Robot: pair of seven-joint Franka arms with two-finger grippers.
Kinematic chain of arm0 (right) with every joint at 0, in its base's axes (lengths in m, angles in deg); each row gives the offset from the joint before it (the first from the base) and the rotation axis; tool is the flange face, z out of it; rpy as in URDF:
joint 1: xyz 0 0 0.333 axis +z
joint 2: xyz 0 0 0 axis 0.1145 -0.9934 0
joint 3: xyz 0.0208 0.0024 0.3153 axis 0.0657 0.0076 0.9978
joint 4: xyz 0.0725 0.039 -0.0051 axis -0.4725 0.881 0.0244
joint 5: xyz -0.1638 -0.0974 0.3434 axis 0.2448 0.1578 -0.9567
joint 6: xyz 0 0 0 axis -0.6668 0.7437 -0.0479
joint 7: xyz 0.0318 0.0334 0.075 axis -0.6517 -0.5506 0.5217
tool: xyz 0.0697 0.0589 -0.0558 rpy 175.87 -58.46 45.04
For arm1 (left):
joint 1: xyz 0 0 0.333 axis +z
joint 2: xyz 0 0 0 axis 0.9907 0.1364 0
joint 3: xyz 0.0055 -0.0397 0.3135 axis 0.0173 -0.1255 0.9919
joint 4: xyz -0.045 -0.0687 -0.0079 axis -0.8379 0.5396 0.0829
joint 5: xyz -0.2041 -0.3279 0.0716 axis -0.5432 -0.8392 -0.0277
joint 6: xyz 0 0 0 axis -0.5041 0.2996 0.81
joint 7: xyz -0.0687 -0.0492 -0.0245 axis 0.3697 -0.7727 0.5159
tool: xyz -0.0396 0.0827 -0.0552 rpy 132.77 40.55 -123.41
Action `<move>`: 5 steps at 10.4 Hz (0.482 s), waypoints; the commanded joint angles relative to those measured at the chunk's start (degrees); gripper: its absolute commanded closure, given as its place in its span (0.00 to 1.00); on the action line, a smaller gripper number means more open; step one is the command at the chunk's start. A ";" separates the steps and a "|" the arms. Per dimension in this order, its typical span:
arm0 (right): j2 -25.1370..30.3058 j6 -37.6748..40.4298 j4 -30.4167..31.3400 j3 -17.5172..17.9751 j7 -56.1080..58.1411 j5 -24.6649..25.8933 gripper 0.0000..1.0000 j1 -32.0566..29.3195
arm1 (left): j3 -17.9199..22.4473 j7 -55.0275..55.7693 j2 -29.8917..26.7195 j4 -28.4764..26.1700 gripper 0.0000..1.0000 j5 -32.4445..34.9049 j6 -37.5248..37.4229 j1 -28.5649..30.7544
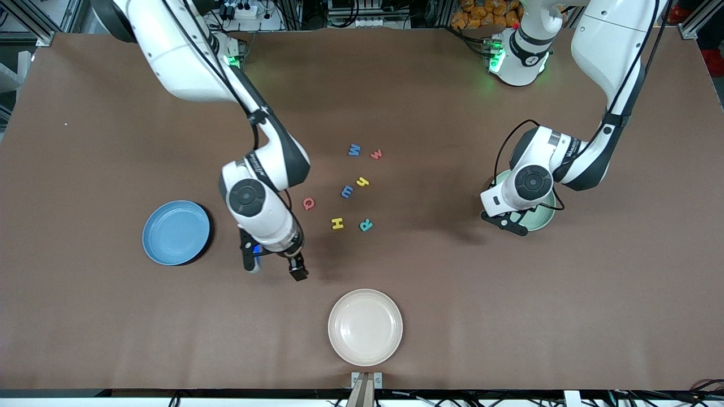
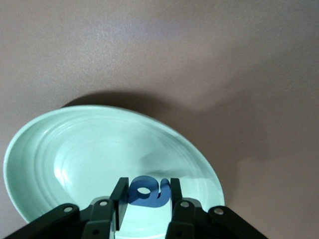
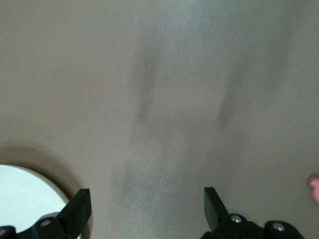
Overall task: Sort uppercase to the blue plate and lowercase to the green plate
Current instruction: 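Open the left gripper to drop the blue a onto the green plate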
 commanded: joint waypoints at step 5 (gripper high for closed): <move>-2.51 6.68 -1.60 -0.11 -5.99 -11.29 0.00 -0.12 | -0.49 -2.02 -3.14 -0.55 0.50 0.94 0.44 0.50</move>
